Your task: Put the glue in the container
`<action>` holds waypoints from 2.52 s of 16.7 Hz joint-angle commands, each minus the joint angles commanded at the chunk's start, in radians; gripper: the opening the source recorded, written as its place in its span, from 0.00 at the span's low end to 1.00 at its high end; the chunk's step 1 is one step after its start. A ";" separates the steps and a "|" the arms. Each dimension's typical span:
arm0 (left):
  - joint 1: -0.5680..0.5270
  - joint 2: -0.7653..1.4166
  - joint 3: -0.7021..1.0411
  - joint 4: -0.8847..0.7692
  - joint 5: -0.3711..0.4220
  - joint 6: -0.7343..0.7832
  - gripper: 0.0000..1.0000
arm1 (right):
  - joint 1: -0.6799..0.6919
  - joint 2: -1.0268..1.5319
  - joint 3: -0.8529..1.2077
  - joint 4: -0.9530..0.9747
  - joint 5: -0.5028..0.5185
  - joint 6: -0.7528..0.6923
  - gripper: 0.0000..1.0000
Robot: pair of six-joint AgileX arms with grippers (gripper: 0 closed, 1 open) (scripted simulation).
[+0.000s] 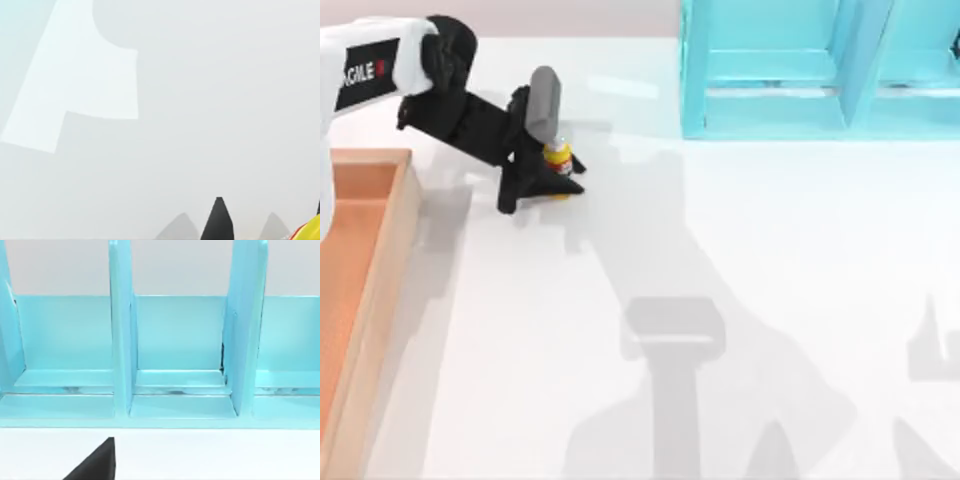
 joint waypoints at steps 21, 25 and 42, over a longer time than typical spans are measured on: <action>0.039 -0.132 0.166 -0.268 -0.015 -0.013 0.00 | 0.000 0.000 0.000 0.000 0.000 0.000 1.00; 0.146 -0.317 -0.063 -0.073 -0.092 -0.102 0.00 | 0.000 0.000 0.000 0.000 0.000 0.000 1.00; 0.683 -1.460 -1.415 0.573 -0.429 -0.912 0.00 | 0.000 0.000 0.000 0.000 0.000 0.000 1.00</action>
